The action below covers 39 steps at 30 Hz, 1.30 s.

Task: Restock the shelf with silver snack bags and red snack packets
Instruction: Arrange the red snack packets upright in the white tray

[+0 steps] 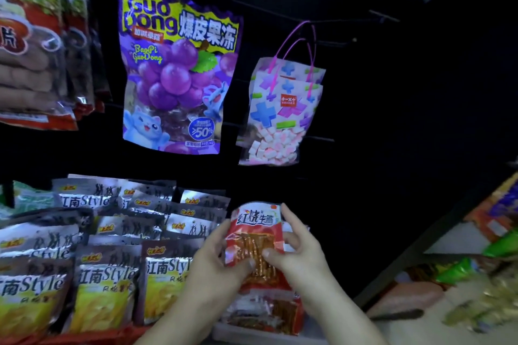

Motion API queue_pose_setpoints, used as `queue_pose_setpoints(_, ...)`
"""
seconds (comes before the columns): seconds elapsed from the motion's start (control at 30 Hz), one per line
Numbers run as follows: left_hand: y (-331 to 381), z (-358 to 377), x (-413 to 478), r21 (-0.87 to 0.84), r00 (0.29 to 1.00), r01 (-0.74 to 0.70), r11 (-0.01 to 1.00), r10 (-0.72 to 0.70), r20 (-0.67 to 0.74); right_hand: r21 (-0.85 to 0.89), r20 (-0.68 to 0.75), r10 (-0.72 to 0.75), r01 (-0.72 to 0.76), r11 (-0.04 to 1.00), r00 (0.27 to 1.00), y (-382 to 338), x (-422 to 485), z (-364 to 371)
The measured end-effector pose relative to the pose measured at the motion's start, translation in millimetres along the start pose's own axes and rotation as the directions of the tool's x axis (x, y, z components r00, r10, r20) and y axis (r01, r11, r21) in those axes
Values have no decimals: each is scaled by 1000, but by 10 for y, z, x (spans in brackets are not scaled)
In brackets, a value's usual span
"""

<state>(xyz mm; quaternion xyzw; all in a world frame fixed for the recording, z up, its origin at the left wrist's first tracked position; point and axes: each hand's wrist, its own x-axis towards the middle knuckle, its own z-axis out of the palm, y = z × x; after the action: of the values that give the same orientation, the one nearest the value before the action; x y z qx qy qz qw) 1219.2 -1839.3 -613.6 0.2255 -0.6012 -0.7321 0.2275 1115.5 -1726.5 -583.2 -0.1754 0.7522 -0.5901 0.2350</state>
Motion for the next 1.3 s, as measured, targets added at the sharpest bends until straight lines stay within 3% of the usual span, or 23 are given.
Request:
queue_pose_setpoints(0.07, -33, -40, 58, 52, 1000, -10, 999, 11, -21, -7, 8, -16, 16, 1000, 1000, -23, 33, -32)
queue_pose_setpoints(0.1, -38, -51, 66, 167, 999, -46, 985, 50, -20, -18, 9, -30, 30, 999, 1000, -20, 54, -57)
queue_pose_setpoints(0.17, -89, -67, 79, 499, 982, -169, 850, 189, 11, -47, 37, -68, 70, 996, 997, -7, 60, -96)
queue_pose_setpoints(0.2, -90, -76, 50, 571, 971, -215, 792, 236, 39, -60, 57, -81, 85, 995, 995, 12, 60, -98)
queue_pose_setpoints(0.27, -109, -65, 11, 587, 970, -228, 777, 234, 67, -50, 83, -103, 108, 993, 991, 22, 41, -116)
queue_pose_setpoints(0.37, -137, -98, 1, 679, 989, -133, 722, 145, 39, -23, 94, -147, 150, 988, 985, 25, 10, -98)
queue_pose_setpoints(0.47, -130, -112, -39, 784, 944, -212, 583, 330, 10, 16, -11, -181, 181, 983, 983, 41, 12, -38)
queue_pose_setpoints(0.5, -150, -98, -51, 754, 928, -260, 604, 372, 21, 27, -22, -189, 190, 981, 982, 45, 7, -21)
queue_pose_setpoints(0.53, -125, -63, -76, 658, 940, -273, 701, 342, 25, 43, -8, -191, 191, 981, 982, 45, 0, -3)
queue_pose_setpoints(0.6, -88, 29, -97, 325, 985, -172, 930, 169, 36, 84, 92, -161, 154, 985, 983, 2, -21, 16)
queue_pose_setpoints(0.63, -77, 64, -101, 170, 992, -124, 977, 118, 46, 104, 138, -135, 121, 987, 981, -22, -29, 22)
queue_pose_setpoints(0.7, -36, 60, -91, 12, 997, -82, 997, 82, -7, 142, 133, -112, 93, 985, 985, -22, -18, 26)
queue_pose_setpoints(0.77, 5, 4, -83, -115, 998, -54, 992, 48, -50, 28, -4, -146, 146, 989, 989, 12, 19, 12)
queue_pose_setpoints(0.83, -12, -47, -67, -142, 997, -64, 988, 58, -42, -86, -20, -168, 165, 982, 986, 69, 35, 9)
queue_pose_setpoints(0.9, -40, -66, -70, -126, 995, -90, 988, 85, -47, -69, 38, -143, 145, 987, 989, 110, 33, 15)
queue_pose_setpoints(1.07, -178, -106, -46, 120, 979, -174, 977, 185, -86, -158, -4, -194, 191, 969, 981, 159, 61, 51)
queue_pose_setpoints(1.13, -212, -129, -40, 301, 954, -272, 914, 297, -42, -206, -56, -239, 222, 953, 970, 104, 29, 43)
queue_pose_setpoints(1.17, -226, -137, -42, 451, 920, -350, 821, 393, -2, -166, -59, -240, 227, 960, 969, 62, 18, 33)
queue_pose_setpoints(1.23, -259, -138, -45, 681, 841, -464, 567, 524, 137, 115, 48, -120, 113, 987, 992, -27, 1, 51)
queue_pose_setpoints(1.3, -394, -124, 3, 750, 825, -488, 447, 516, 229, 205, 153, -35, 3, 979, 988, -14, 33, 64)
